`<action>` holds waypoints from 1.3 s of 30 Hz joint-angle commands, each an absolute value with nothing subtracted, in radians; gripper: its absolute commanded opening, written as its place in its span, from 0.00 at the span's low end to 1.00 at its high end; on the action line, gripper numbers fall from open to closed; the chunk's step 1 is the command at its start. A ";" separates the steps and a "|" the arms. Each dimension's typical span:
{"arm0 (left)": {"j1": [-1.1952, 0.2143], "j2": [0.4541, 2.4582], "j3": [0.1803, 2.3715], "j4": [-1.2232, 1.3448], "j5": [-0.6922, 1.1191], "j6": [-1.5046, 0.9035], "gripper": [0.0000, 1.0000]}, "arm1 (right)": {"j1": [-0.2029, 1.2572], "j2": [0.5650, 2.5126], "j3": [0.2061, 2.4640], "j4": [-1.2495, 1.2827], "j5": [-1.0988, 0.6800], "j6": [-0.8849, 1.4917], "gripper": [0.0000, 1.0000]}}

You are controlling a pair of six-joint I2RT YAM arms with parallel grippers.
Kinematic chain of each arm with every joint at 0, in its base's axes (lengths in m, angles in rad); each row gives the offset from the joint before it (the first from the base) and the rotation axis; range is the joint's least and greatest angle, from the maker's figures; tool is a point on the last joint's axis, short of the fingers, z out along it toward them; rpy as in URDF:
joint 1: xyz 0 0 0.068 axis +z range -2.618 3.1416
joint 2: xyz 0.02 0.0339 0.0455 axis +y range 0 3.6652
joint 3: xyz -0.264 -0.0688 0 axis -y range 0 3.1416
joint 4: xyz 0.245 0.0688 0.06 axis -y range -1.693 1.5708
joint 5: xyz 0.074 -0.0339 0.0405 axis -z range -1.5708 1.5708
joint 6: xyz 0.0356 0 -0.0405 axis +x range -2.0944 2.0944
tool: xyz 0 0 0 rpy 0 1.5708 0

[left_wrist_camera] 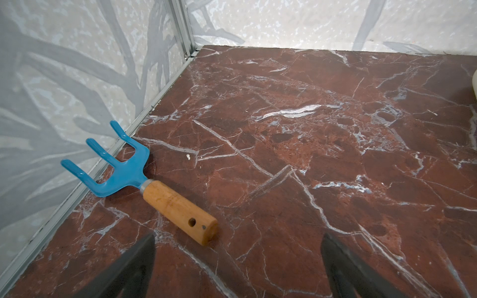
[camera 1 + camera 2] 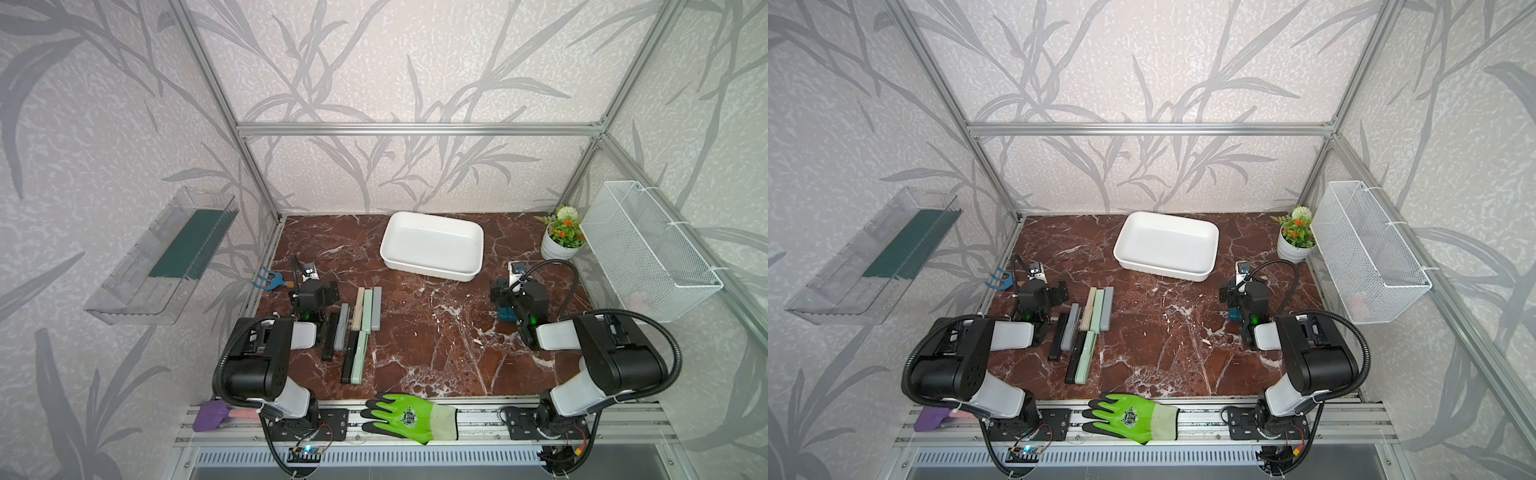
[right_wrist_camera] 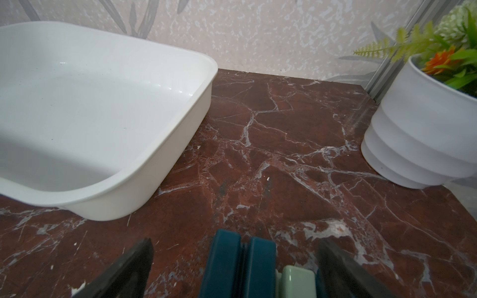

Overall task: Put the pruning pliers into the storage box
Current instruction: Pick up the pruning pliers from the center of the board.

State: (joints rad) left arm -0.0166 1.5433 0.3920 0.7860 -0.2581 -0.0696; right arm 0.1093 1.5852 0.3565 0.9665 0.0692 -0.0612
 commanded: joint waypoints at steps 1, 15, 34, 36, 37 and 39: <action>-0.011 1.525 0.412 0.800 -0.253 -0.064 0.99 | 0.111 1.583 0.375 0.977 0.074 -0.065 0.99; -0.012 1.525 0.412 0.800 -0.253 -0.066 0.99 | 0.109 1.583 0.374 0.976 0.071 -0.063 0.99; -0.026 1.389 0.579 0.411 -0.360 -0.089 0.75 | 0.099 1.431 0.523 0.586 0.100 -0.047 0.74; -0.049 1.378 0.672 0.284 -0.406 -0.129 0.74 | 0.132 1.386 0.562 0.499 0.161 -0.047 0.74; -0.060 1.372 0.709 0.244 -0.407 -0.146 0.73 | 0.141 1.365 0.583 0.452 0.163 -0.042 0.74; -0.092 1.367 0.787 0.155 -0.398 -0.173 0.73 | 0.156 1.331 0.647 0.315 0.164 -0.021 0.74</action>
State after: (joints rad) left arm -0.0540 1.3949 0.7086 0.3672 -0.3550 -0.1184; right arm 0.1337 1.3808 0.5861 0.5354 0.1230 -0.0444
